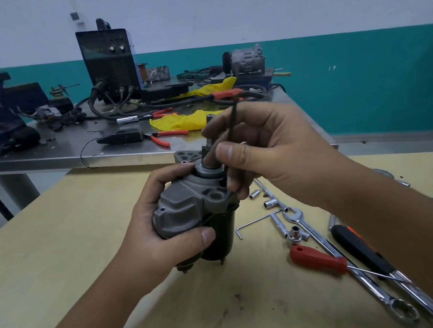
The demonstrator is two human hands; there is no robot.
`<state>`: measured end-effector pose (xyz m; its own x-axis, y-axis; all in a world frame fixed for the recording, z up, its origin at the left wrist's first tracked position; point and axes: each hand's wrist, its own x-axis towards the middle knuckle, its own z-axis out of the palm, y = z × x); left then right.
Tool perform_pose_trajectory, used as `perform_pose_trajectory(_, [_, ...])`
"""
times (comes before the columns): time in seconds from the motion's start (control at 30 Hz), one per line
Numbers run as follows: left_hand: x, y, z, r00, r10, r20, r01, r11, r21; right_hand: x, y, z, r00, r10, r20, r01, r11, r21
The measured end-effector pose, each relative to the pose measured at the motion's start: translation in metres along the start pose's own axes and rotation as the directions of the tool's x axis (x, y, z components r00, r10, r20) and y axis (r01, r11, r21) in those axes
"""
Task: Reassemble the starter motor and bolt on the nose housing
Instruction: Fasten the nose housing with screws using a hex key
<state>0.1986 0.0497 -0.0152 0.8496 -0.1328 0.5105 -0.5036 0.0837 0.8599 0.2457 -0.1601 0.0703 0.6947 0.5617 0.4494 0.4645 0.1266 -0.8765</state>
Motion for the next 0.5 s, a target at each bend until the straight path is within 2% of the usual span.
perform_pose_trajectory(0.13, [0.000, 0.000, 0.000, 1.000, 0.014, 0.004, -0.014, 1.000, 0.014, 0.001, -0.001, -0.003, 0.998, 0.051, 0.040, -0.052, 0.999, 0.008])
perform_pose_trajectory(0.27, [0.000, -0.001, 0.000, 1.000, 0.014, 0.006, -0.014, 1.000, 0.009, 0.001, 0.003, 0.002, 0.998, 0.046, -0.051, -0.048, 0.998, -0.029])
perform_pose_trajectory(0.5, [0.000, -0.002, 0.000, 0.999, 0.033, -0.003, -0.033, 0.999, -0.002, -0.005, 0.009, 0.015, 0.979, -0.001, -0.206, 0.005, 1.000, 0.019])
